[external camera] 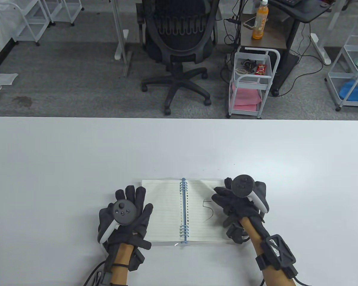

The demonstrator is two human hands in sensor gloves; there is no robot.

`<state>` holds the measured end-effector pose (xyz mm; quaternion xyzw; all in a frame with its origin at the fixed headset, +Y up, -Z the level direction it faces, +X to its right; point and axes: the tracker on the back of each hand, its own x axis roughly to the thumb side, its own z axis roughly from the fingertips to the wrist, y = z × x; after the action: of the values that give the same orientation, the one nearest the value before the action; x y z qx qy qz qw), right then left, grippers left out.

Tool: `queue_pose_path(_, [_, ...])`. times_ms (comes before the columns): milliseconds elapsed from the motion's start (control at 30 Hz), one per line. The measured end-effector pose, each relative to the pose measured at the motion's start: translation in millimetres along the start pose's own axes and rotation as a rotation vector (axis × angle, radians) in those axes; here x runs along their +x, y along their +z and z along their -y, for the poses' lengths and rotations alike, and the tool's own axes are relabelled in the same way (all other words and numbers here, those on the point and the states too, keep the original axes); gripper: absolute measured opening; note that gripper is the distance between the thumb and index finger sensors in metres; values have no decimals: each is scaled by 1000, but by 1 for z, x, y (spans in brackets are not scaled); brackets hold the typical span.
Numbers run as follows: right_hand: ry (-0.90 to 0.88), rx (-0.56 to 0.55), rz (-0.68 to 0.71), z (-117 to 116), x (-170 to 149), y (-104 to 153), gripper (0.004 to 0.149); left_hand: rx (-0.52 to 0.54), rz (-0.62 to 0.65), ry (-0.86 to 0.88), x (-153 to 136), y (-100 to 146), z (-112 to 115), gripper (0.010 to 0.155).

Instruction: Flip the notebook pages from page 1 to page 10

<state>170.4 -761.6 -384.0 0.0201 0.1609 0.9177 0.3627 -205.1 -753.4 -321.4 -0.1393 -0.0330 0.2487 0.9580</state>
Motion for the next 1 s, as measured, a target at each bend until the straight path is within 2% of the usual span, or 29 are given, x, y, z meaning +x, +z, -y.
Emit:
queue_pose_path(167, [-360,227,106,-6,6,5,55,-3,-3,10,-1,0,0,70])
queue_pose_path(233, [-417,301,152,-13,12,6,56,-3,-1,13,-1,0,0,70])
queue_pose_path(433, [-372,382,274,-41,39,13,55,10,6,39,-3,1,-3,70])
queue_pose_path(600, [-152,452,321,-82,67,23,54,29,8,67,-6,4,-9,70])
queue_pose_path(733, [143,418,301,-110,78,29,55,57,12,105,-10,7,-16,70])
queue_pose_path(800, [219,390,315,-111,80,31,54,68,12,121,-12,8,-18,70])
queue_pose_path(900, [138,391,329,-103,80,30,54,74,14,120,-12,8,-18,70])
queue_pose_path(1000, [18,310,324,-83,73,25,53,58,15,100,-9,6,-14,70])
